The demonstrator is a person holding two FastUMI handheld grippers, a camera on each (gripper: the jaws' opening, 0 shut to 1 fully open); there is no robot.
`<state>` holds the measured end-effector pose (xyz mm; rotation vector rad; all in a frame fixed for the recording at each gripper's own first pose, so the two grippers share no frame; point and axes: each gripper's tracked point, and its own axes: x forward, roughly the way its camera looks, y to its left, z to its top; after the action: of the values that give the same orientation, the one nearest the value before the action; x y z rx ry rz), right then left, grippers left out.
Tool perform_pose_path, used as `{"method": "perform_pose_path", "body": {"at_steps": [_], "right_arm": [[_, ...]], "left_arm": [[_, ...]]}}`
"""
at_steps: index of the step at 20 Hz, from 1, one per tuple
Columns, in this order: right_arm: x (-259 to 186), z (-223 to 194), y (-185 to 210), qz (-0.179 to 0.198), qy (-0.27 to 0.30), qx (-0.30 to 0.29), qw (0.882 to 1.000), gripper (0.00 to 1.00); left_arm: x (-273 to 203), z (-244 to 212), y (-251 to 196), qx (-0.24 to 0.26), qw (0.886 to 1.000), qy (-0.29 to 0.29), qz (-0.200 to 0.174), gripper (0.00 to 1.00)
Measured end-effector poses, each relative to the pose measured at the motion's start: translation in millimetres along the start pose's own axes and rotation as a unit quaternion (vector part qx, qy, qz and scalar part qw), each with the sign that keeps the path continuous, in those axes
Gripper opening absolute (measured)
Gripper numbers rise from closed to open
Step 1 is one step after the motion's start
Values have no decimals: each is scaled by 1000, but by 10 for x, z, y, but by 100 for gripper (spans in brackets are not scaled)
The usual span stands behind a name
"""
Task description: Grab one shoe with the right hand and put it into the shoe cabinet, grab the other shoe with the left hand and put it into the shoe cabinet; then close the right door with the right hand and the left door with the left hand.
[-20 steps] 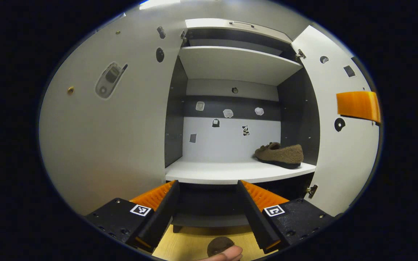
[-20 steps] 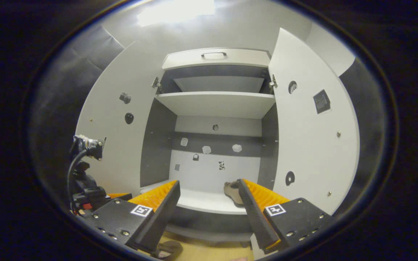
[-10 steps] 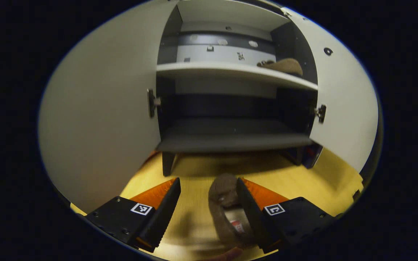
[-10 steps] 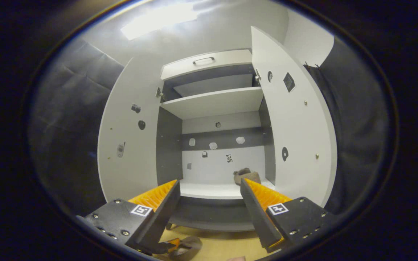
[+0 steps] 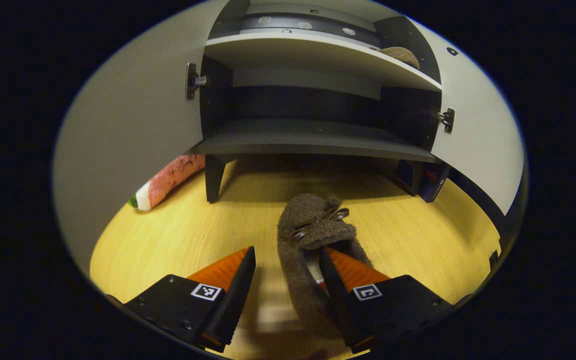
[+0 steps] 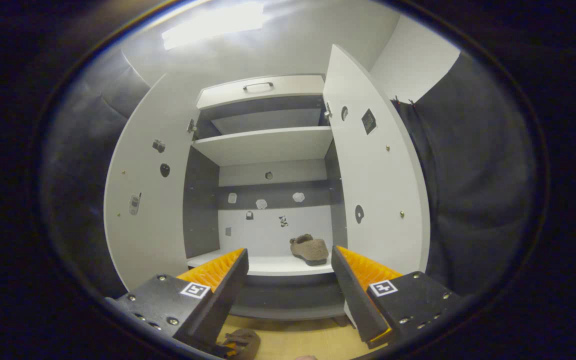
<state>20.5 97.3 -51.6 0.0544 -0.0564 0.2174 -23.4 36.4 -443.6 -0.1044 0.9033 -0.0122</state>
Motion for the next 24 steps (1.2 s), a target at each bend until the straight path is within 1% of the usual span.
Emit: {"method": "perform_pose_path", "body": {"at_steps": [1, 2, 3, 4, 6, 7, 8, 9, 10, 13, 15, 16, 19, 20, 22, 23, 24], "right_arm": [[-10, -14, 67, 10, 1, -1, 1000, 98], [-18, -17, 143, 23, 1, -3, 1000, 100], [-24, -40, 180, 31, 4, -5, 1000, 99], [-25, -82, 181, 33, 8, -6, 999, 100], [-20, -166, 174, 32, 19, -11, 999, 99], [-24, -184, 166, 32, 21, -13, 999, 98], [-38, -204, 133, 29, 24, -13, 999, 100], [-46, -209, 103, 26, 25, -13, 999, 98], [-70, -216, 66, 23, 26, -11, 999, 100], [-96, -194, -2, 18, 25, 2, 1000, 100], [-92, -190, -25, 17, 28, 8, 999, 100], [-100, -186, -47, 16, 29, 8, 999, 98], [-97, -168, -119, 10, 33, 3, 999, 100], [-87, -162, -141, 7, 35, 4, 999, 98], [-45, -132, -183, 2, 37, 8, 999, 98], [-39, -93, -187, 5, 37, 9, 999, 100], [-24, -53, -195, 5, 36, 8, 999, 98]], "left_arm": [[11, 6, -32, -21, 1000, -3, -12, 80], [52, 12, -37, -35, 999, -3, -13, 75], [49, -9, -67, -41, 999, 13, -27, 59], [47, -11, -75, -41, 999, 21, -28, 55], [56, 3, -20, -24, 999, 31, -17, 8], [41, 17, 11, -12, 999, 31, -10, 4], [8, 20, 28, -5, 999, 32, -3, 2], [-33, 65, 34, 0, 1000, 27, -1, 1], [-76, 105, 49, 2, 1000, 18, 4, 1], [-296, 371, 69, 7, 1000, -16, 11, 1], [-479, 622, 48, 6, 999, -49, 11, 1], [-578, 743, 29, 8, 998, -66, 9, 1], [-878, 1174, -38, 12, 994, -113, 8, 1], [-966, 1320, -70, 12, 991, -130, 6, 1], [-1151, 1588, -137, 14, 987, -159, 4, 1], [-1233, 1748, -164, 16, 984, -176, 3, 1], [-1299, 1889, -183, 15, 982, -188, 3, 1]]}}
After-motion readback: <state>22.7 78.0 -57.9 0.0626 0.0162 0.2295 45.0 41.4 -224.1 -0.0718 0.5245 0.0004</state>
